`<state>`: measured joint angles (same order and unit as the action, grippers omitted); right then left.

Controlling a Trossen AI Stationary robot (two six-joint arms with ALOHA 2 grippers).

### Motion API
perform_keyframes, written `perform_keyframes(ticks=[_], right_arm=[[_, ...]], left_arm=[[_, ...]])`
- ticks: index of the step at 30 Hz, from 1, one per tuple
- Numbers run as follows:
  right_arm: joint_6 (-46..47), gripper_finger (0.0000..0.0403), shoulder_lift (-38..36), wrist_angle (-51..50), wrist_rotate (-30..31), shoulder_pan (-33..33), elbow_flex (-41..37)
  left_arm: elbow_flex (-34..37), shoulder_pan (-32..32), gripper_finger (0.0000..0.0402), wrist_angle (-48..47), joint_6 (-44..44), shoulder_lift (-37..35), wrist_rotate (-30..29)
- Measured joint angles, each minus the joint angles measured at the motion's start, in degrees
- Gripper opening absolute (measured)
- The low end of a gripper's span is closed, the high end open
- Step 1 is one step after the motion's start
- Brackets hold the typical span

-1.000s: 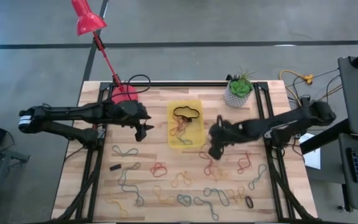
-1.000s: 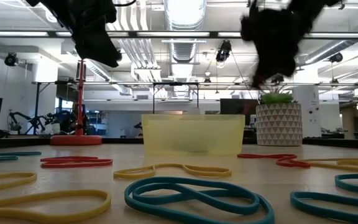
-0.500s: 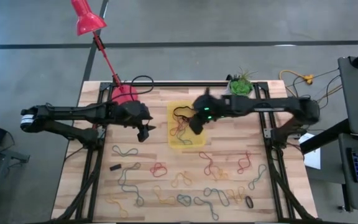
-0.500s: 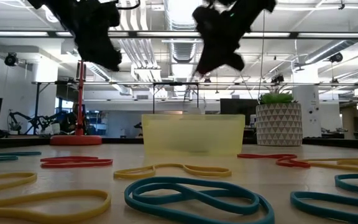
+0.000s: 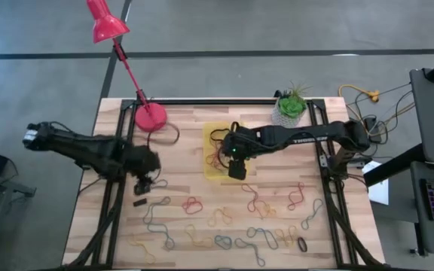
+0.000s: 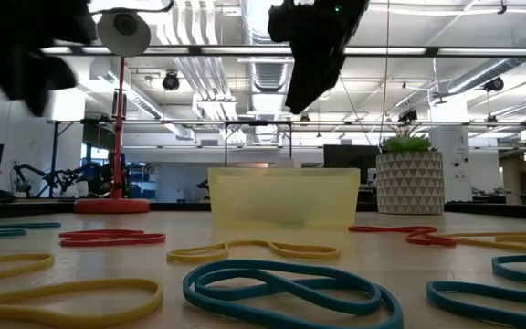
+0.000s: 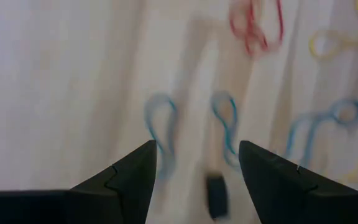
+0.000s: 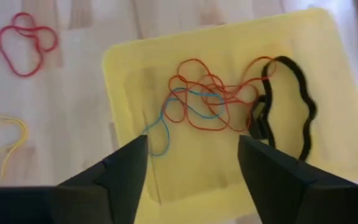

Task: Pick and place rubber bands into bin
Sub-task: Put the black rubber band into the yellow bin

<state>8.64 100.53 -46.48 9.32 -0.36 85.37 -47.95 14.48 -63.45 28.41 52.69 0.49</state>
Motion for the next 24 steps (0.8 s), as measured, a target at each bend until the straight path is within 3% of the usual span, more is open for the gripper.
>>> perform_keyframes(ticks=[4, 10, 14, 19, 24], right_arm=[[2.2, 0.026, -1.6, 0.0, 4.3, 0.6, -0.8], [4.2, 0.0267, -1.7, 0.2, 4.4, 0.6, -2.0], [4.0, 0.0263, -1.7, 0.4, 4.6, 0.6, -2.3], [3.8, 0.0256, -1.5, 0.6, 7.3, 0.6, -2.3], [3.8, 0.0254, -1.5, 0.5, 7.4, 0.6, -2.3]], left_arm=[[3.2, 11.8, 0.0212, 0.2, 14.5, 0.7, -0.4], [8.0, 25.1, 0.0212, -0.1, 30.2, 6.2, -0.4], [9.3, 26.7, 0.0212, 2.7, 32.8, 9.9, -0.5], [12.9, 26.6, 0.0212, 13.3, 32.9, 13.8, -0.4], [16.3, 26.6, 0.0212, 14.0, 35.7, 17.2, -0.4]])
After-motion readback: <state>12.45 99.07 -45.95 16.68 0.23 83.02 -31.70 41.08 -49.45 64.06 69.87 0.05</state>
